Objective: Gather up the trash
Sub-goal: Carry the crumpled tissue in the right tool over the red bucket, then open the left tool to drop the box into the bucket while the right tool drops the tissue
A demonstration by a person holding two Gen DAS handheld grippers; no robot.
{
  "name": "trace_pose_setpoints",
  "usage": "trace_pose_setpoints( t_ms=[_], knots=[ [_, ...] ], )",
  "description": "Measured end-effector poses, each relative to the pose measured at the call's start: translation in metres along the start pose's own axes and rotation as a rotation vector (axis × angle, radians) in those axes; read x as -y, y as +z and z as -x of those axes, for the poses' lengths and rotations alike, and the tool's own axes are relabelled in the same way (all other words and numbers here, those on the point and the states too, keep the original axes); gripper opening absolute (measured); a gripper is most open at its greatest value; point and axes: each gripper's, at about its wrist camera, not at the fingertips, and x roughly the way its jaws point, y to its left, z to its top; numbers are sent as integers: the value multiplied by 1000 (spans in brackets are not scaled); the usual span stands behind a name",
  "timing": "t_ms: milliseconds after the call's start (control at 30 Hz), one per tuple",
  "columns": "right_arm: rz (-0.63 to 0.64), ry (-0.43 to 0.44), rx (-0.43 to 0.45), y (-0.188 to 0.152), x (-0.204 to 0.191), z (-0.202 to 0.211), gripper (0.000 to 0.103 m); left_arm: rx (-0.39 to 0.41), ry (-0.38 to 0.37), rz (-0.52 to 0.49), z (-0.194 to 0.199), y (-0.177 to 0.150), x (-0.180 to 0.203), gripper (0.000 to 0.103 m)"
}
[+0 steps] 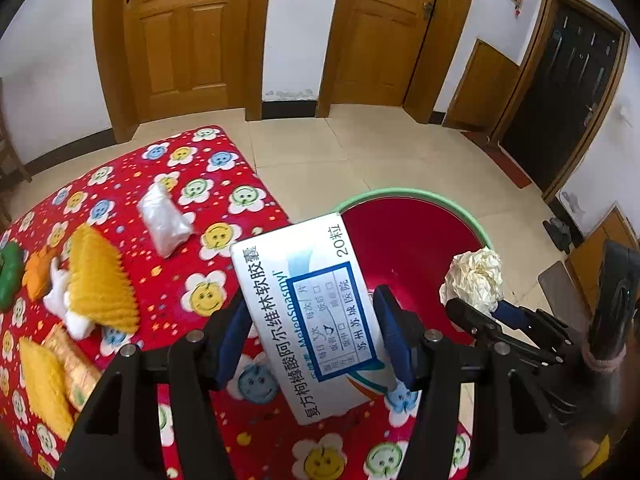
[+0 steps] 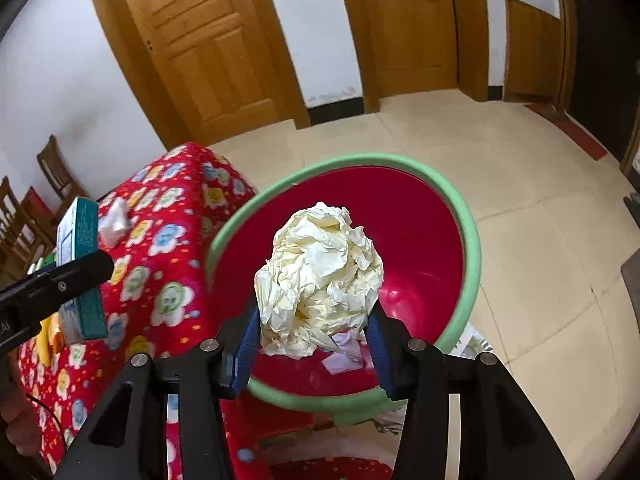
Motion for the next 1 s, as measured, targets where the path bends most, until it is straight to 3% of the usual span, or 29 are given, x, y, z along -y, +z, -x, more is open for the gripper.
trace_pose_setpoints(
  t_ms=[200, 467, 700, 767, 1000],
  knots=[
    [-8, -13, -17, 3, 9, -8, 54, -11, -9, -20, -16, 8, 9, 61],
    [-35, -16, -18, 2, 19, -7, 72, -27, -28, -37, -32, 13, 19, 61],
    [-61, -8, -14, 0, 23, -7, 73, -29, -61, -43, -43, 18, 25, 62],
    [-68, -4, -13, 0, 25, -6, 73, -22, -59, -35, -44, 19, 26, 67],
    [-78, 0, -7, -2, 28, -1, 74, -5, -34, -27, -40, 18, 24, 68]
  ],
)
